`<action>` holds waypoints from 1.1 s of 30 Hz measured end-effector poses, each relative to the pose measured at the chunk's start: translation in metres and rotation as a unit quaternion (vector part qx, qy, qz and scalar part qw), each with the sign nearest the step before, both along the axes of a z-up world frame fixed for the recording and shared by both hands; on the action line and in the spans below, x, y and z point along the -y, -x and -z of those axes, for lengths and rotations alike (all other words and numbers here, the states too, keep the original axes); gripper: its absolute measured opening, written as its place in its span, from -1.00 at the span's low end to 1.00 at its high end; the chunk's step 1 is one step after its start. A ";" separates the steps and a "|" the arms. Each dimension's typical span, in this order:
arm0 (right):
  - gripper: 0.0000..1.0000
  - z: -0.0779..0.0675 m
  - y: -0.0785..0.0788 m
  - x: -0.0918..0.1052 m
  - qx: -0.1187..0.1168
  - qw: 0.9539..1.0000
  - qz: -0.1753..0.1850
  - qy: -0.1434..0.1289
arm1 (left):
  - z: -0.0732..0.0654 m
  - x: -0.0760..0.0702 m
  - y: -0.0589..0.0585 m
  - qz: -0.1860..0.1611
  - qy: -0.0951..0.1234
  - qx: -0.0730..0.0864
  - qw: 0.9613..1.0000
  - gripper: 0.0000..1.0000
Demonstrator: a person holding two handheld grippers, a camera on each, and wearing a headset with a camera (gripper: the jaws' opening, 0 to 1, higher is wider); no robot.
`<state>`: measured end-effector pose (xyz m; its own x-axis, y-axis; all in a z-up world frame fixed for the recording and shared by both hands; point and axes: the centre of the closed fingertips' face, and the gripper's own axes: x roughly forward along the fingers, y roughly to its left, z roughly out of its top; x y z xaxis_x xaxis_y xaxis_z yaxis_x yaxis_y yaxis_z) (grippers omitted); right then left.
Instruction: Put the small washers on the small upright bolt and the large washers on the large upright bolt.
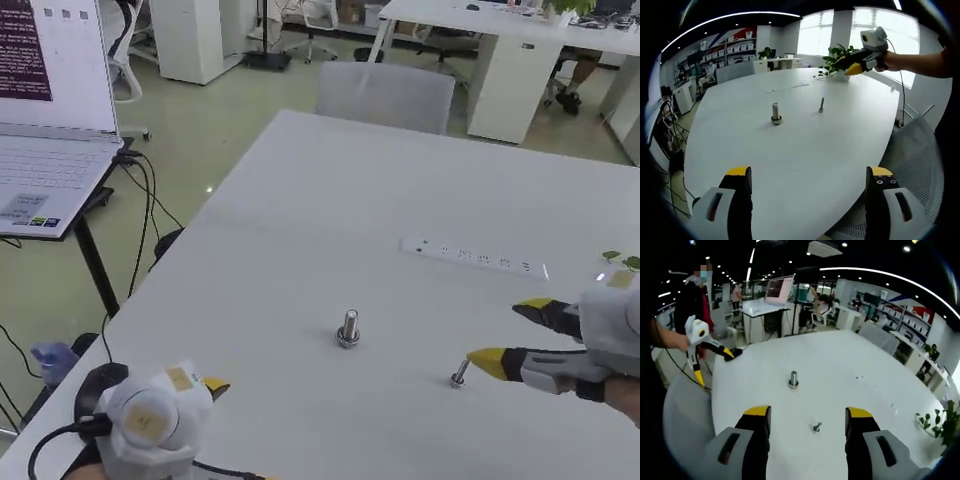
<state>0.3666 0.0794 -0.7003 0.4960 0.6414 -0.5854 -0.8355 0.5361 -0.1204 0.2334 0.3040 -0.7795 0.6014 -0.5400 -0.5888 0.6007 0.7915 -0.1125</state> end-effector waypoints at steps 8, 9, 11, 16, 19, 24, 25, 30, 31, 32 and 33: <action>0.43 0.050 0.036 0.024 -0.056 0.998 0.015 -0.030 | -0.004 0.005 -0.008 0.007 -0.010 0.007 1.000 0.91; 0.45 0.052 0.038 0.025 -0.055 0.998 0.014 -0.033 | -0.006 0.005 -0.009 0.008 -0.011 0.011 1.000 0.92; 0.48 0.054 0.045 0.025 -0.054 0.997 0.012 -0.050 | -0.008 0.007 -0.009 0.010 -0.009 0.014 1.000 0.93; 0.64 0.052 0.055 0.027 -0.054 0.994 0.029 -0.086 | -0.012 0.007 -0.009 0.011 -0.006 0.021 1.000 0.96; 0.72 0.052 0.061 0.032 -0.038 0.994 0.036 -0.094 | -0.015 0.007 -0.009 0.005 0.008 0.018 1.000 0.96; 0.79 0.061 0.072 0.043 -0.039 0.993 0.046 -0.099 | -0.011 0.006 -0.008 0.011 0.006 0.013 1.000 0.95; 0.81 0.062 0.075 0.045 -0.041 0.993 0.047 -0.099 | -0.011 0.006 -0.008 0.010 0.008 0.012 1.000 0.95; 0.94 0.072 0.088 0.051 -0.065 0.991 0.054 -0.106 | -0.010 0.008 -0.008 0.007 0.014 0.016 1.000 0.95; 0.94 0.071 0.090 0.051 -0.067 0.990 0.056 -0.109 | -0.008 0.009 -0.007 0.009 0.013 0.015 1.000 0.95; 0.95 0.071 0.091 0.052 -0.070 0.989 0.061 -0.114 | -0.008 0.010 -0.007 0.010 0.013 0.015 1.000 0.96; 0.96 0.071 0.091 0.053 -0.070 0.989 0.062 -0.117 | -0.007 0.011 -0.007 0.010 0.014 0.015 1.000 0.96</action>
<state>0.2758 0.0269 -0.7709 0.5038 0.7067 -0.4967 -0.7613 0.6350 0.1314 0.2399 0.2934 -0.7722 0.6079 -0.5675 -0.5553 0.6194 0.7765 -0.1157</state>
